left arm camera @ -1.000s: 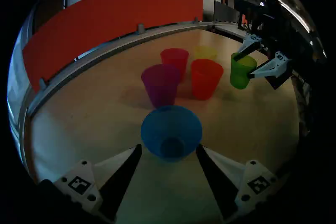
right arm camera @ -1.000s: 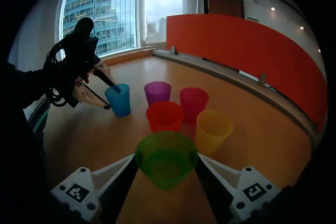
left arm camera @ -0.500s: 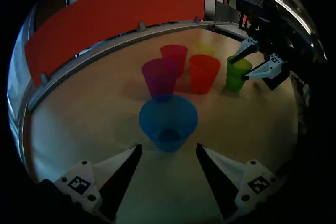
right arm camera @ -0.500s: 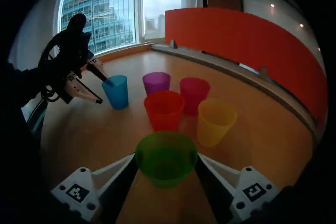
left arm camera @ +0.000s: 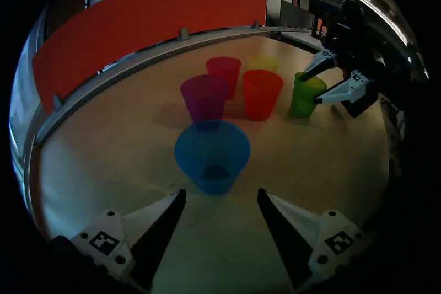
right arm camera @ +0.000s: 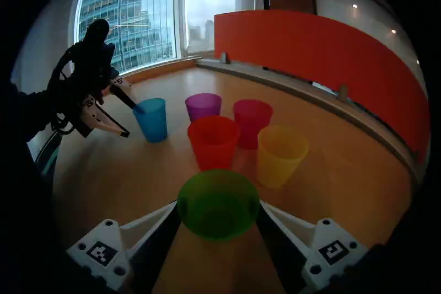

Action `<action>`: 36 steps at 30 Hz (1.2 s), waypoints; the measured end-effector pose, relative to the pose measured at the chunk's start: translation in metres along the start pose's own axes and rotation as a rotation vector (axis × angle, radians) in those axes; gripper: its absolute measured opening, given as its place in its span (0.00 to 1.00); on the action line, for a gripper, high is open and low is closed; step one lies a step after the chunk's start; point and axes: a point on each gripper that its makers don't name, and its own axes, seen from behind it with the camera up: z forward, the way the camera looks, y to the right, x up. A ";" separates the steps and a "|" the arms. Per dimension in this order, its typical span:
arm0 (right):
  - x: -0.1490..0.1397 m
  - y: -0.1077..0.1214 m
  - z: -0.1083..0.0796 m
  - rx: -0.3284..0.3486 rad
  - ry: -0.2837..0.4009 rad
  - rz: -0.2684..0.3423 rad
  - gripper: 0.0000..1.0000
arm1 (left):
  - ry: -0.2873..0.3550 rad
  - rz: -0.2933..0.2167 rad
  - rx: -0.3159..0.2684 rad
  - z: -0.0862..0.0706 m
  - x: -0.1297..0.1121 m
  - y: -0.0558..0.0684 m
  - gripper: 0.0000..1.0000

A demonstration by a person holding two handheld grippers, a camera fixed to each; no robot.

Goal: Pour water

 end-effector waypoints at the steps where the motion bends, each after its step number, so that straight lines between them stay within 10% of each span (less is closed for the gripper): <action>1: 0.000 0.000 0.000 -0.001 0.000 -0.001 0.91 | 0.001 0.000 0.000 0.000 0.000 0.000 0.96; 17: 0.003 0.001 -0.008 -0.014 0.016 0.023 1.00 | 0.008 -0.007 0.010 -0.006 0.004 0.001 0.96; 36: -0.011 -0.004 -0.058 -0.097 0.043 0.041 1.00 | 0.046 -0.047 0.056 -0.029 -0.001 0.004 0.96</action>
